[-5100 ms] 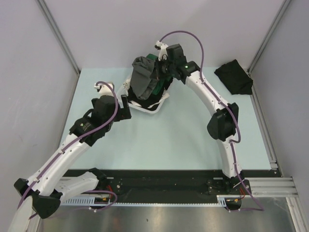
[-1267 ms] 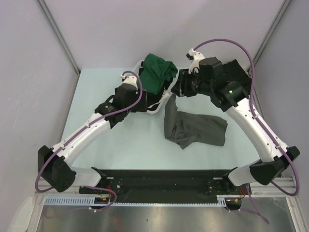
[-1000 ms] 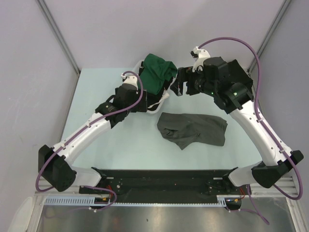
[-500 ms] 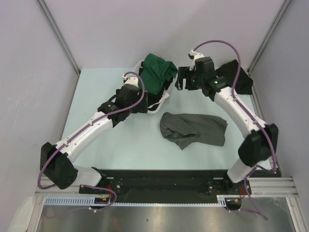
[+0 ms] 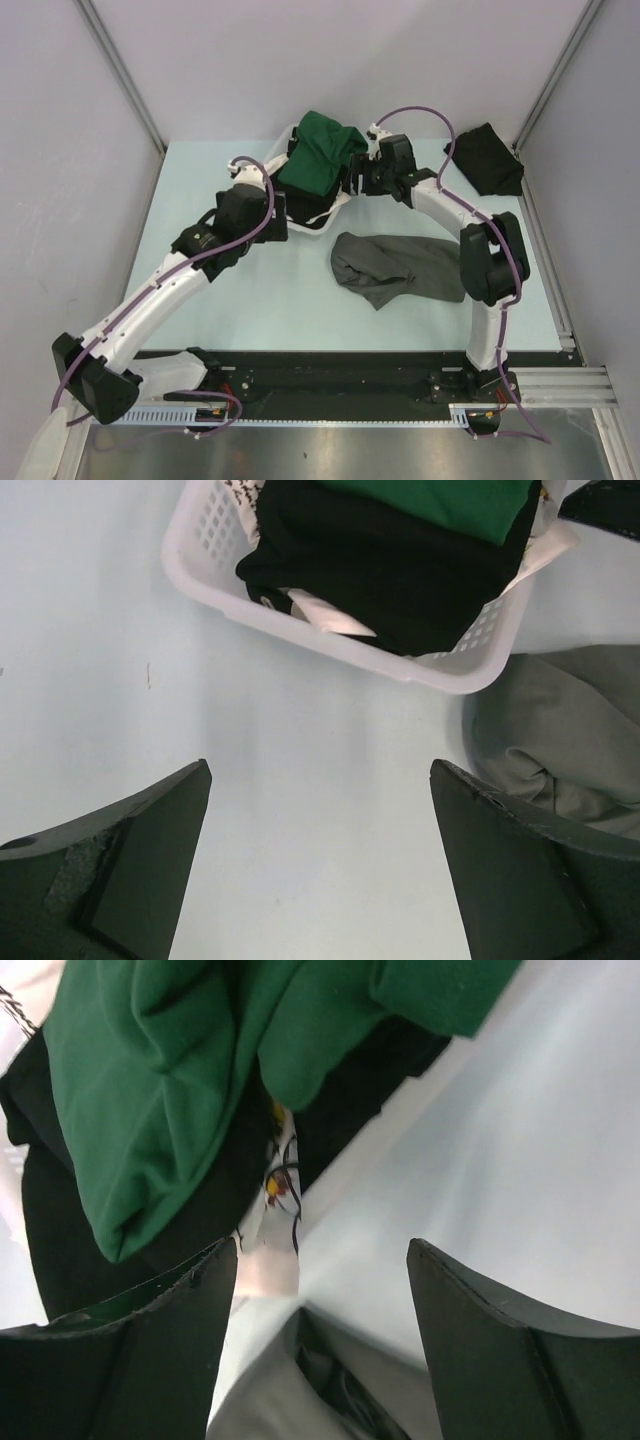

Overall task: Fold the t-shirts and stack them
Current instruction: Move the tshirt to the center of the board

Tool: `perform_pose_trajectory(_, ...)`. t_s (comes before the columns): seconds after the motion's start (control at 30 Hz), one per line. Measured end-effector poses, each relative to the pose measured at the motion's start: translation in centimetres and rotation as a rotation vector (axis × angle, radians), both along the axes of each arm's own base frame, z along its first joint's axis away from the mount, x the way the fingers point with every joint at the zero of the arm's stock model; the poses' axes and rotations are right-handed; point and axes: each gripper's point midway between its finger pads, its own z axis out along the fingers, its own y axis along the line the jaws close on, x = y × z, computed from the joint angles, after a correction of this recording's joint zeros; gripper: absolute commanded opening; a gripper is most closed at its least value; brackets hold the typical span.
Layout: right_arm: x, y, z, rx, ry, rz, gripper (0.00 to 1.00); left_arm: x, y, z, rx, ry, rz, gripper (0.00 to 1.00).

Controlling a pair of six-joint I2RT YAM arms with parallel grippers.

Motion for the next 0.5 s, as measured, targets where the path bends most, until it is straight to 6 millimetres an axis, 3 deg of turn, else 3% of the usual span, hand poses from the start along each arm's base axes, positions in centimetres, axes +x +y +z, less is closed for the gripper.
perform_pose_trajectory(0.1,0.6,0.7,-0.6,0.032,-0.003,0.010,0.69,-0.7,0.8,0.0,0.013,0.004,0.011,0.96)
perform_pose_trajectory(0.23,1.1,1.3,-1.5,0.066,0.003,0.022,0.53,-1.3,1.5,-0.2,0.030,0.015,0.021,0.96)
perform_pose_trajectory(0.5,1.4,2.8,-2.6,0.143,0.028,0.050,0.31,-1.8,2.2,-0.5,0.056,0.031,0.036,0.96)
